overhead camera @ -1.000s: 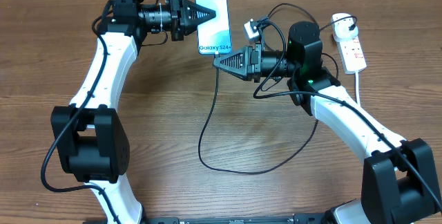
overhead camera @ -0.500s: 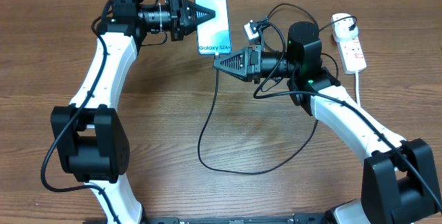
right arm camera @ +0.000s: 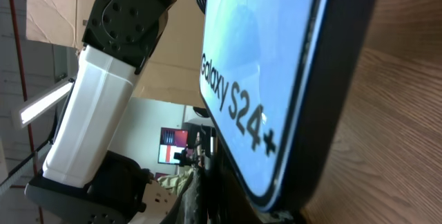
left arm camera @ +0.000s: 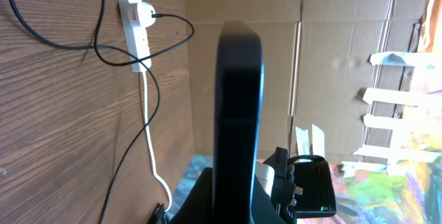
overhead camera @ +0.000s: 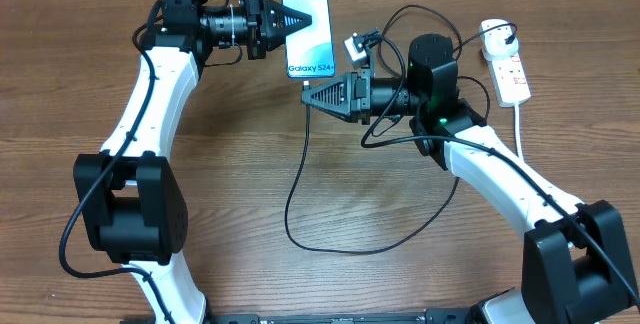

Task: Plug charger to phone and switch on socket

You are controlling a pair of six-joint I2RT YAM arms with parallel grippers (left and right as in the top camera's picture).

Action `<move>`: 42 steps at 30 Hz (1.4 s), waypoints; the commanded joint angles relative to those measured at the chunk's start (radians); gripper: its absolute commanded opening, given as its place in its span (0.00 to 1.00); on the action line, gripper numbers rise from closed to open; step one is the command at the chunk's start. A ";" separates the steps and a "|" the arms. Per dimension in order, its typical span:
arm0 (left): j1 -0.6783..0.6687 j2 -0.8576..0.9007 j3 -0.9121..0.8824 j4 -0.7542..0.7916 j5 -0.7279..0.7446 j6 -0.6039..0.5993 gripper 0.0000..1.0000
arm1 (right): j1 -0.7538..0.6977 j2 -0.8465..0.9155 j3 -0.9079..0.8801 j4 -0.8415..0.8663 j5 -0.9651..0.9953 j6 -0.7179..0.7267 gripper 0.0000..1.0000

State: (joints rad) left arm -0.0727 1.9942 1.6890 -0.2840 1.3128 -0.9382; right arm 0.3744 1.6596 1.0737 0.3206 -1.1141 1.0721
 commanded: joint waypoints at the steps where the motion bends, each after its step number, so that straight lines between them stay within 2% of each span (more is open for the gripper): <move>1: -0.006 -0.003 0.008 0.005 0.024 -0.009 0.04 | -0.006 -0.021 0.019 0.004 0.008 -0.011 0.04; 42: -0.006 -0.003 0.008 0.005 0.076 -0.031 0.04 | -0.030 -0.021 0.019 0.005 0.040 -0.009 0.04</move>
State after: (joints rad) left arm -0.0723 1.9942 1.6890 -0.2836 1.3167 -0.9478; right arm 0.3557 1.6596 1.0737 0.3202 -1.0992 1.0687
